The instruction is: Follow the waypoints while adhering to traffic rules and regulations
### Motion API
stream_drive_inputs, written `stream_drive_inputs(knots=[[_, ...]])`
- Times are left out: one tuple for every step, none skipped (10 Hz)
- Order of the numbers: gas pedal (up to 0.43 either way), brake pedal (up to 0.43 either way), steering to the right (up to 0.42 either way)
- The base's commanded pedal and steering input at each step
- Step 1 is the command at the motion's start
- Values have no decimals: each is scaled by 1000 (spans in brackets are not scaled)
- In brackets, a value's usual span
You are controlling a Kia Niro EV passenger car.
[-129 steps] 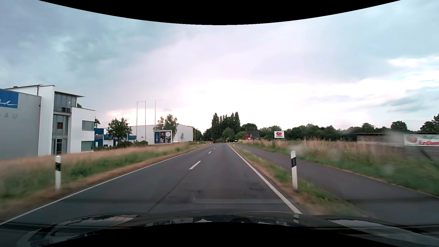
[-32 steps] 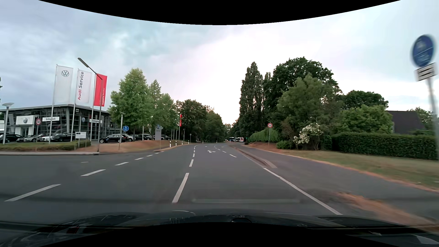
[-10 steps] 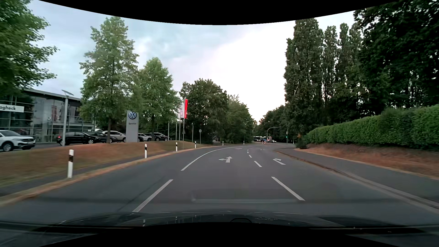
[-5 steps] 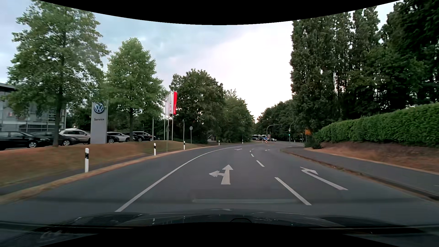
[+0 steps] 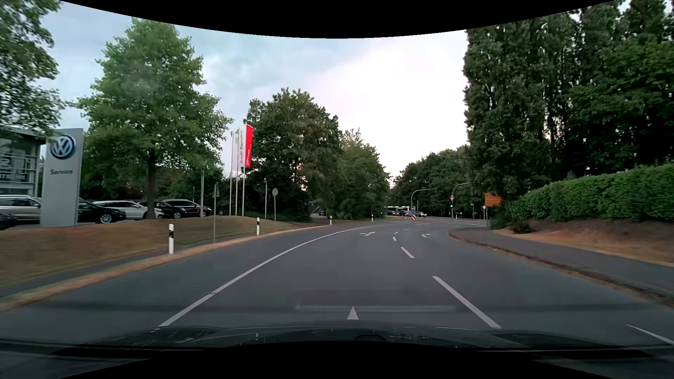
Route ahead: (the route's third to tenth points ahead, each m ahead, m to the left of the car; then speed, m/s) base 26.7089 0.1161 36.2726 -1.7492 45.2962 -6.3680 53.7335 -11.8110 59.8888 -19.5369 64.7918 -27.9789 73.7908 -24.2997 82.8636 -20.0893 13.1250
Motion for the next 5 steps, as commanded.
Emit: stream_drive_inputs(knots=[[8, 0, 16], [8, 0, 24], [8, 0, 33], [8, 0, 34], [8, 0, 34]])
